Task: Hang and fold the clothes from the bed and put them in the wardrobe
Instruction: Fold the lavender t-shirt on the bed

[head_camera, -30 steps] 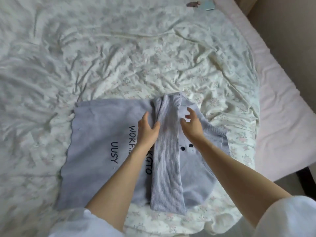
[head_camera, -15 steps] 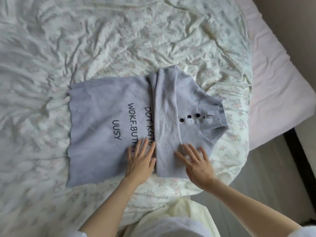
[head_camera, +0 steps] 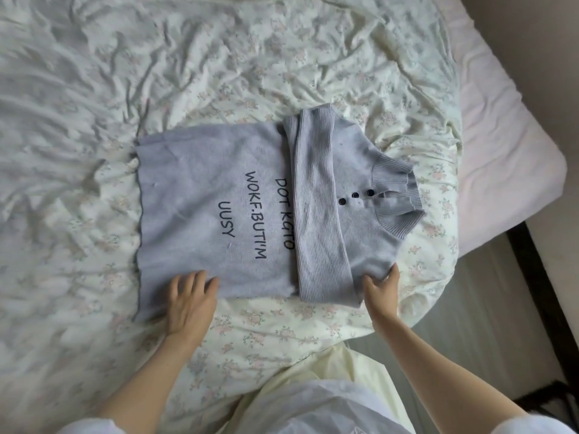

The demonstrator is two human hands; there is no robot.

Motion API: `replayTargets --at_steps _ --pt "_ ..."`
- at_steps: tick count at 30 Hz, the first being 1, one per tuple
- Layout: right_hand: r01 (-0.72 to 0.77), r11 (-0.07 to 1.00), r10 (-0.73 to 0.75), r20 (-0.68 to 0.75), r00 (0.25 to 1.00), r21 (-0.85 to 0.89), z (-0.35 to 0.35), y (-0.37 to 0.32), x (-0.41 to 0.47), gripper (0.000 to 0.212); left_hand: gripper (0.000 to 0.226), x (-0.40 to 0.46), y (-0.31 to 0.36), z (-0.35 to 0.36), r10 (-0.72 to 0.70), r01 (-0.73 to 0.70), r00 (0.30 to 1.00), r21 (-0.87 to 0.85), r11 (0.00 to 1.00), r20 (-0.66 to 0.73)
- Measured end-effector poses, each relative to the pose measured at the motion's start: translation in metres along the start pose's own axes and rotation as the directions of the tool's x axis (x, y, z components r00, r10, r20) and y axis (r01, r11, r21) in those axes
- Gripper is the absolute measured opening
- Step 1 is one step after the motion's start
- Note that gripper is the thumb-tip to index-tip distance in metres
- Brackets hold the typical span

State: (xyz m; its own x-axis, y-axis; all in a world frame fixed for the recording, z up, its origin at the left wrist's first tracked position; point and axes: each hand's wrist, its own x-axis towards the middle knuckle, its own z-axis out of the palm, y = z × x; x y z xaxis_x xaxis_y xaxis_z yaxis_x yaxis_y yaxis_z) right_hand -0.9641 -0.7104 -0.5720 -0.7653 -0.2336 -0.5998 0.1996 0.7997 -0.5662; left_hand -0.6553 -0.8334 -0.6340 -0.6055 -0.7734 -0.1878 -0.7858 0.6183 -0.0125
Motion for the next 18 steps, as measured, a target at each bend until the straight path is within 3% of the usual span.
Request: replayTargets --at_steps 3,6,10,13,18 --pt "0.211 0.971 -0.213 -0.002 0.977 -0.110 -0.007 -0.010 -0.006 0.069 0.042 0.006 -0.003 -0.011 -0.007 0.006 1.000 -0.074 0.997 -0.016" --pt "0.487 0.803 -0.477 0.119 0.871 -0.345 -0.017 -0.014 -0.006 0.046 0.035 0.012 -0.009 -0.030 -0.077 0.061 0.992 -0.158 0.985 -0.101" --pt "0.591 0.595 -0.493 0.333 0.804 -0.545 -0.029 -0.029 0.003 0.043 0.033 0.033 -0.020 -0.059 -0.206 0.161 0.968 -0.273 0.949 -0.145" --pt "0.630 0.355 -0.433 0.476 0.766 -0.691 -0.042 -0.039 0.017 0.051 0.033 0.050 -0.027 -0.067 -0.252 0.202 0.958 -0.300 0.932 -0.136" --pt "0.713 0.341 -0.556 0.480 0.678 -0.612 -0.050 -0.072 0.047 0.025 0.027 0.087 -0.039 -0.075 -0.311 0.254 0.938 -0.305 0.918 -0.154"
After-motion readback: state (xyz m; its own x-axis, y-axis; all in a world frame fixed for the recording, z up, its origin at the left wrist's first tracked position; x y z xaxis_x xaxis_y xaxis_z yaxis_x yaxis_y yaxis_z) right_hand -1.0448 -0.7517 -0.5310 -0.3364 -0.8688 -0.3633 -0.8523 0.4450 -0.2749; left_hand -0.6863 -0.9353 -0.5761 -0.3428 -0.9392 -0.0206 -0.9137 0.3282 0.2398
